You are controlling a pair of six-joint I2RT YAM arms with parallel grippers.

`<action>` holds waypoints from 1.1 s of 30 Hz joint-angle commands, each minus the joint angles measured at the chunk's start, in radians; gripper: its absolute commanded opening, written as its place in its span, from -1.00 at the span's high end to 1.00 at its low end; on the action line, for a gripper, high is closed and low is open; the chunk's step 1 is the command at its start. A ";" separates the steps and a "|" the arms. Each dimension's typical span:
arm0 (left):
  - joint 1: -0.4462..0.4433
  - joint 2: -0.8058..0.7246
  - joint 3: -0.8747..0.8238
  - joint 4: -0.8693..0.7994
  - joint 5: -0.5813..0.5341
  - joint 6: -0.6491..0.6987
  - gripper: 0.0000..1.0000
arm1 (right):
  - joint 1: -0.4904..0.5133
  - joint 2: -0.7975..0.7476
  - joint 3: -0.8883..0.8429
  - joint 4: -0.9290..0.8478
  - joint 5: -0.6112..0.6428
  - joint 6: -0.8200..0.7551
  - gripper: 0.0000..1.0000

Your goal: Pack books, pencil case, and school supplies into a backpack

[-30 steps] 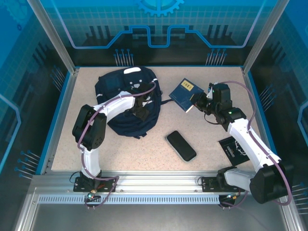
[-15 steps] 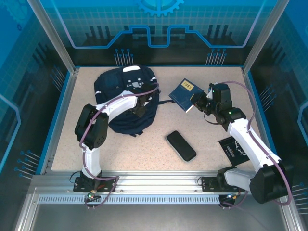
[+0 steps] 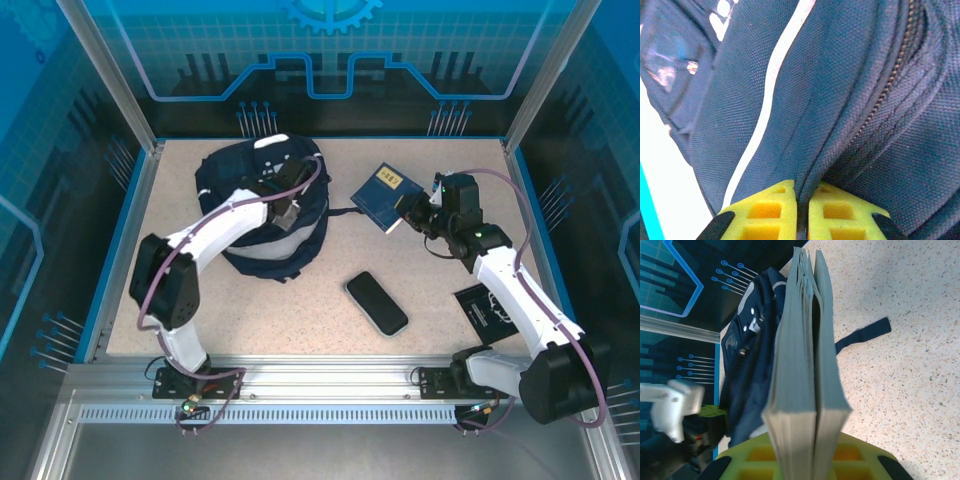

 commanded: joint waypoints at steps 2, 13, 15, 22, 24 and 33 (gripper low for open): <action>-0.006 -0.156 -0.001 0.109 -0.034 -0.068 0.90 | 0.032 -0.032 -0.019 0.026 -0.067 -0.019 0.81; -0.022 -0.242 0.050 0.194 0.048 -0.155 0.93 | 0.171 -0.002 -0.103 0.168 -0.192 0.036 0.82; -0.025 -0.243 0.054 0.203 0.054 -0.165 0.93 | 0.203 0.031 -0.108 0.222 -0.205 0.065 0.82; -0.024 -0.229 0.056 0.222 0.065 -0.169 0.93 | 0.289 0.234 -0.037 0.407 -0.191 0.183 0.83; -0.025 -0.220 0.059 0.222 0.061 -0.168 0.93 | 0.304 0.313 0.007 0.439 -0.185 0.221 0.83; -0.024 -0.208 0.068 0.208 0.077 -0.179 0.93 | 0.343 0.564 0.107 0.652 -0.042 0.337 0.85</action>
